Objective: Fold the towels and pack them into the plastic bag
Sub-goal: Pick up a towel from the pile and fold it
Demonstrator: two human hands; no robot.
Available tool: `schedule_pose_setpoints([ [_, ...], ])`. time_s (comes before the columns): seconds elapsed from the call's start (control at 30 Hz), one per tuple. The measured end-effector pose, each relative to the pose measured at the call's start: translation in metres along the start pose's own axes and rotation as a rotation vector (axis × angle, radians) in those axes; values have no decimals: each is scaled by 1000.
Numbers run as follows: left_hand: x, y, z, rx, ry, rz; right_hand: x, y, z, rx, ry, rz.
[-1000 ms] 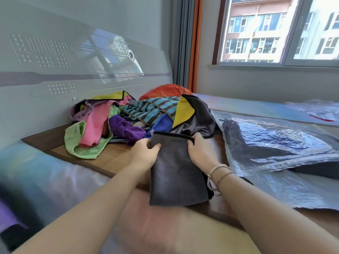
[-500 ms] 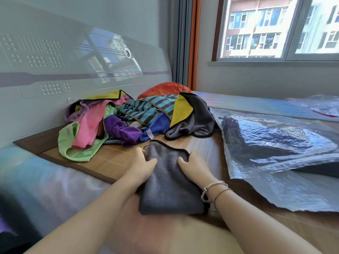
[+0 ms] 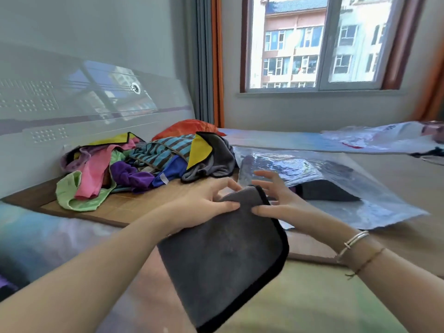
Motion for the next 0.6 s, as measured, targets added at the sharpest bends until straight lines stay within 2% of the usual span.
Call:
schedule_pose_setpoints([
  [0.07,24,-20,12,32,57,38,-14,4,-27,46,72,-81],
  [0.1,34,-28,19,47,76,47,-21,4,-39,72,49,-115],
  [0.2,62,-40,37,25,109,6,-43,-8,-69,125,-100,-173],
  [0.33,88,-24,48,-139,233,122,-76,-28,-100,172,-352,-272],
  [0.4,97,-14,54,-168,269,134,-90,-41,-112,214,-437,-349],
  [0.47,103,-12,63,-111,188,191,-94,-51,-118,243,-427,-483],
  [0.6,108,-17,85,89,-60,492,-78,-57,-108,240,-290,-992],
])
Point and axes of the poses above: each hand's wrist, its own z-axis towards the middle knuckle, its own x-axis out of the palm, y = z × x, the point moved 2 cm from there along z, towards the middle knuckle, and after that the axes turned 9 degrees about y, right-handed, at the moved point
